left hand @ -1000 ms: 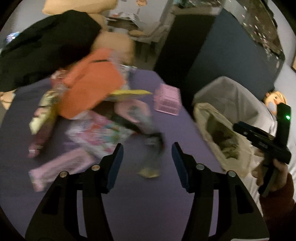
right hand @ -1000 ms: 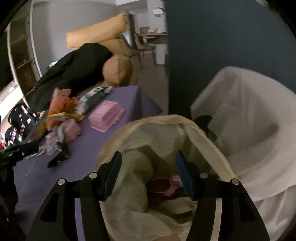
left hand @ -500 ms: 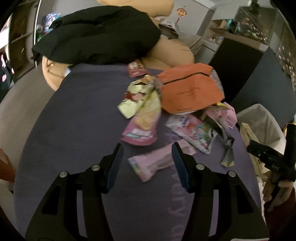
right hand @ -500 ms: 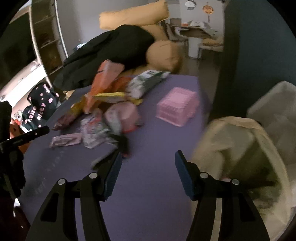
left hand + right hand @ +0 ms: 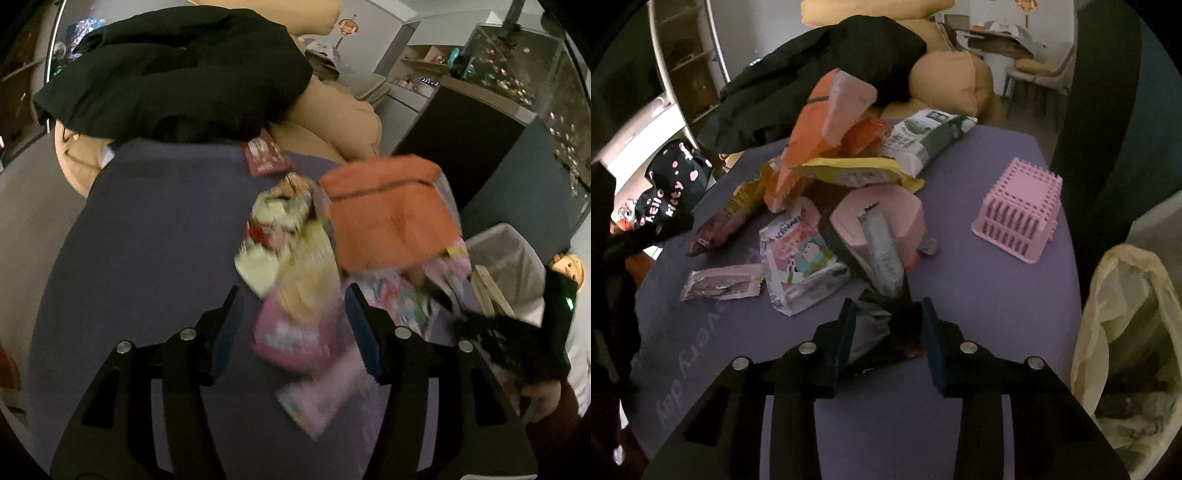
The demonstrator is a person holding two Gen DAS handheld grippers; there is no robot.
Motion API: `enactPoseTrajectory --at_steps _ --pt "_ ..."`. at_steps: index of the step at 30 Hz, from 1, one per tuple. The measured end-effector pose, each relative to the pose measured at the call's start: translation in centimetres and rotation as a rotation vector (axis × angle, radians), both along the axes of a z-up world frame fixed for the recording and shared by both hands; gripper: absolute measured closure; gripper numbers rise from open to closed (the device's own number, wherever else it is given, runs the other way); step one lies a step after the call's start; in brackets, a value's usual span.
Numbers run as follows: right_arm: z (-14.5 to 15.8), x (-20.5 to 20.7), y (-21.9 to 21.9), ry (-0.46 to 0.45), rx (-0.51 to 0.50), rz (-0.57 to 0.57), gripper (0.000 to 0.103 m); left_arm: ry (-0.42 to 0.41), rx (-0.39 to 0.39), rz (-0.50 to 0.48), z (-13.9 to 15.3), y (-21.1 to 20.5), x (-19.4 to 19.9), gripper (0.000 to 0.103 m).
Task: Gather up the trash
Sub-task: 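Grasp the cream potato chip bag with the left gripper while the right grasps a grey wrapper, then carry both wrappers to the trash bag and release them inside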
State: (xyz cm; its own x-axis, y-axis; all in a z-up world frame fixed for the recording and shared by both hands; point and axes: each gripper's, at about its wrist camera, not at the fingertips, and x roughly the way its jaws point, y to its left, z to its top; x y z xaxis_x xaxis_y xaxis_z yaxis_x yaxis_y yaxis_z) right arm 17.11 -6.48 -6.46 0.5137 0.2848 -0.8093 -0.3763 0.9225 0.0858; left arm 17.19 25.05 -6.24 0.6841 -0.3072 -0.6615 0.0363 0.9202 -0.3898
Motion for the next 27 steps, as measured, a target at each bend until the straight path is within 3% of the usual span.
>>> enactPoseTrajectory --at_steps 4,8,11,12,13,17,23,27 --pt "0.1 -0.8 -1.1 0.000 -0.009 -0.016 0.071 0.031 0.017 0.017 -0.8 0.9 3.8 0.049" --pt "0.2 -1.7 -1.8 0.002 -0.011 -0.021 0.071 0.114 -0.003 0.019 -2.5 1.1 6.6 0.049" --pt "0.1 -2.0 -2.0 0.001 -0.024 -0.024 0.071 0.117 0.027 0.006 -2.9 0.2 7.3 0.050" --pt "0.1 -1.9 -2.1 0.003 -0.024 -0.026 0.071 0.113 0.039 -0.006 -2.9 -0.2 7.4 0.062" --pt "0.0 -1.9 -2.1 0.005 -0.023 -0.029 0.071 0.117 0.037 -0.010 -3.0 -0.3 7.5 0.064" --pt "0.2 -2.0 -1.8 0.001 -0.032 -0.029 0.071 0.079 0.000 -0.020 -2.3 -0.3 6.3 0.067" --pt "0.7 -2.7 -0.8 -0.011 -0.046 0.004 0.071 0.007 0.009 0.005 -0.2 -0.2 2.3 0.067" --pt "1.3 -3.1 -0.5 -0.047 -0.048 0.021 0.071 0.011 0.023 0.000 0.4 -0.9 0.2 0.067"
